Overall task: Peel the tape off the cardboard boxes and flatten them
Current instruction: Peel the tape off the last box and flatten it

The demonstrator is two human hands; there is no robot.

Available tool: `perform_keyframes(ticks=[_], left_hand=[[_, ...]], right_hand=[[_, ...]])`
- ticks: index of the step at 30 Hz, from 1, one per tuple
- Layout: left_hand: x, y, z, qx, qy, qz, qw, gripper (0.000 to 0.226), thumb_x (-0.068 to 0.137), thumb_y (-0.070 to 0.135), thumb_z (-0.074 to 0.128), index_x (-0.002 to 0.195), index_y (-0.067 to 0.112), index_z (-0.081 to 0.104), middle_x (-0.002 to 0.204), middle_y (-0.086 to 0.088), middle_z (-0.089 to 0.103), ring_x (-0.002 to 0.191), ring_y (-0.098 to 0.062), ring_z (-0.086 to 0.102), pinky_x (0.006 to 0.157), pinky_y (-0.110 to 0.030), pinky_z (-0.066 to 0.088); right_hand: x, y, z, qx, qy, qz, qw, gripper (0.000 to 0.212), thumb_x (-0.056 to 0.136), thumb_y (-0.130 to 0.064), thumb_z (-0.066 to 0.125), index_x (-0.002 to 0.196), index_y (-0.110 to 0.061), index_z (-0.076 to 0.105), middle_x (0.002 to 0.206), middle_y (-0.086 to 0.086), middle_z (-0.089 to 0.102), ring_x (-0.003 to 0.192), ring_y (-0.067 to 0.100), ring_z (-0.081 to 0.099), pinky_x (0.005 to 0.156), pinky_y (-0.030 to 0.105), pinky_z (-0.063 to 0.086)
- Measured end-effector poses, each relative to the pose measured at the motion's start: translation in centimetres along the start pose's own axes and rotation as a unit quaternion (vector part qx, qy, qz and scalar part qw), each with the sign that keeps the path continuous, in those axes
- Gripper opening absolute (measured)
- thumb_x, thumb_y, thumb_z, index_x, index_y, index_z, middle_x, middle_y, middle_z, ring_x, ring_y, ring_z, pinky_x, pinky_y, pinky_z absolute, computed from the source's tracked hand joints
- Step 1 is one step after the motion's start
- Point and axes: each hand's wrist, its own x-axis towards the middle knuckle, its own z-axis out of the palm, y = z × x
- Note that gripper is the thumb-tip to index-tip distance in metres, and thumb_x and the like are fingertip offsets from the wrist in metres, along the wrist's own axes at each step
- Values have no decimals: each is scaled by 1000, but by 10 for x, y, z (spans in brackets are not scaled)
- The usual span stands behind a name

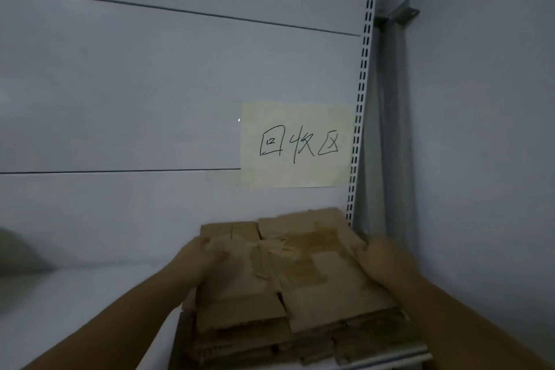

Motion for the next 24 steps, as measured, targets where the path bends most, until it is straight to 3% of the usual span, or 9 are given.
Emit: perform_keyframes(ticks=[2, 5, 7, 9, 11, 13, 17, 21, 24], left_hand=[[-9, -4, 16, 149, -57, 38, 986, 45, 99, 33, 41, 136, 7, 43, 139, -11, 43, 131, -29, 39, 110, -37, 30], [-13, -25, 39, 309, -38, 17, 950, 64, 95, 54, 32, 146, 17, 25, 158, -9, 12, 142, -27, 20, 115, -40, 22], [-12, -34, 45, 324, -3, 2, 946, 72, 90, 63, 30, 149, 24, 16, 159, -2, 0, 143, -25, 17, 114, -41, 21], [-10, -37, 45, 329, 4, 0, 944, 73, 88, 66, 31, 149, 29, 15, 159, 2, 0, 143, -25, 19, 113, -41, 22], [-8, -39, 44, 332, 4, -5, 943, 72, 88, 66, 32, 148, 31, 16, 159, 4, 1, 142, -25, 20, 112, -41, 22], [-8, -40, 45, 334, 4, -7, 943, 72, 87, 67, 33, 148, 32, 16, 159, 5, 1, 142, -25, 21, 112, -41, 22], [-8, -40, 44, 352, -1, -9, 936, 72, 88, 66, 30, 149, 32, 12, 159, 3, -2, 144, -24, 12, 113, -43, 18], [-10, -37, 46, 422, -15, 9, 907, 69, 92, 61, 21, 150, 26, 7, 159, -6, -5, 145, -26, -9, 115, -48, 4], [-10, -36, 45, 416, -35, 9, 909, 70, 93, 61, 21, 150, 23, 5, 159, -8, -6, 145, -26, -10, 115, -48, 4]], right_hand=[[3, 5, 21, 39, -7, -1, 999, 62, 89, -62, 25, 118, -17, 55, 111, 7, 64, 95, 24, 59, 79, 31, 43], [3, 14, 41, 31, -24, -31, 999, 67, 90, -62, 11, 92, -17, 60, 87, 0, 65, 79, 19, 58, 67, 27, 38], [5, 20, 44, 6, -25, -72, 997, 56, 93, -57, 9, 88, -19, 50, 76, -6, 54, 70, 15, 52, 60, 27, 35], [10, 26, 46, -13, -46, -88, 995, 39, 97, -45, 13, 92, -23, 44, 85, -2, 56, 73, 17, 50, 60, 29, 34], [13, 27, 48, -20, -72, -100, 992, 37, 97, -39, 13, 105, -22, 45, 98, 6, 61, 78, 21, 53, 67, 31, 40], [14, 28, 48, -26, -73, -150, 986, 36, 96, -42, 8, 116, -28, 34, 93, 6, 60, 77, 21, 54, 70, 34, 45], [14, 24, 43, -61, -36, -168, 983, 32, 97, -33, 23, 120, -23, 43, 91, 1, 61, 80, 21, 59, 63, 30, 39], [9, 14, 26, -137, -53, -142, 979, 10, 93, -25, 39, 88, -23, 47, 93, 5, 59, 91, 25, 60, 67, 31, 38], [5, 9, 28, -31, -50, -74, 996, 28, 93, -23, 45, 67, -20, 38, 77, 1, 51, 73, 16, 54, 59, 26, 35]])
